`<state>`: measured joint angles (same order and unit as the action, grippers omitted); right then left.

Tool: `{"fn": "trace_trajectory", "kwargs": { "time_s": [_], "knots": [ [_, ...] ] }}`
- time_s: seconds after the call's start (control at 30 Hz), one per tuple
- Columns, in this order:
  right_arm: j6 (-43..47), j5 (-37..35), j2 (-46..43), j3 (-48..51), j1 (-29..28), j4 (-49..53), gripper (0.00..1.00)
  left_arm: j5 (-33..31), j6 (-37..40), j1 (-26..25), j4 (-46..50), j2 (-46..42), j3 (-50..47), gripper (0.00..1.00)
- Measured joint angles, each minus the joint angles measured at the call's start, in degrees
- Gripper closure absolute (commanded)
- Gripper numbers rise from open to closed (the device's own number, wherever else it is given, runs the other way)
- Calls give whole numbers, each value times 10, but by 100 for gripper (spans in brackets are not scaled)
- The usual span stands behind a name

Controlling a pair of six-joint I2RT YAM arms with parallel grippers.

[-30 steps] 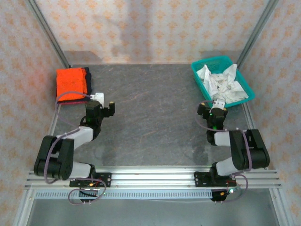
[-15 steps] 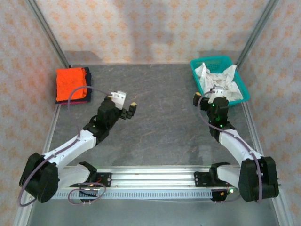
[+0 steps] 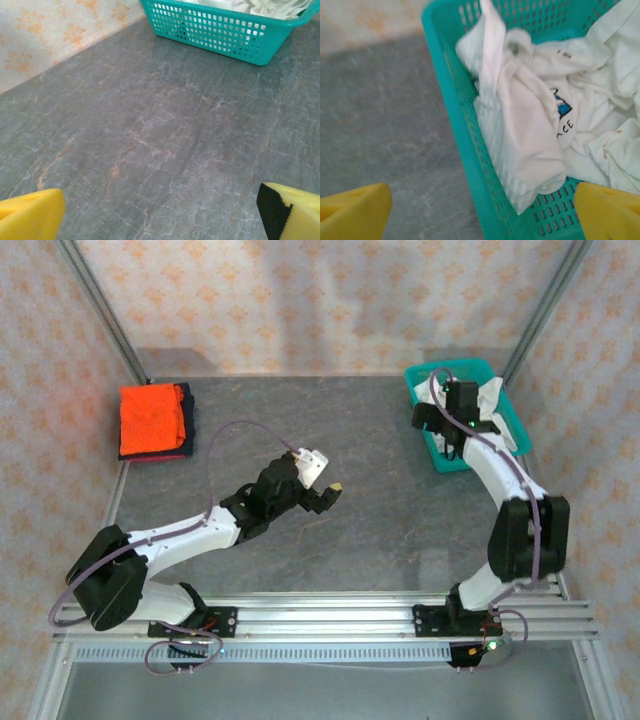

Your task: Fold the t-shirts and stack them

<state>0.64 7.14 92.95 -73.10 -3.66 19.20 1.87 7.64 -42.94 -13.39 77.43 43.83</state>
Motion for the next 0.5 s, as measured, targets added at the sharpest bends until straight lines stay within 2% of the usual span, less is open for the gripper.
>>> {"fn": "trace_trajectory", "kwargs": {
  "time_s": [0.03,0.1,0.17,0.23,0.37,0.5],
  "knots": [
    [5,4,29,-26,2,30,30,3,0,-2,0,1,0,0],
    [11,10,76,-69,4,79,39,7,0,-2,0,1,1,0],
    [21,15,112,-100,5,117,52,7,0,-2,0,1,2,0],
    [30,17,133,-116,5,143,66,7,0,-2,0,1,2,0],
    [46,18,152,-139,5,176,86,7,0,-2,0,1,2,0],
    [61,11,163,-160,5,184,89,8,0,-2,1,1,2,0]
  ]
}}
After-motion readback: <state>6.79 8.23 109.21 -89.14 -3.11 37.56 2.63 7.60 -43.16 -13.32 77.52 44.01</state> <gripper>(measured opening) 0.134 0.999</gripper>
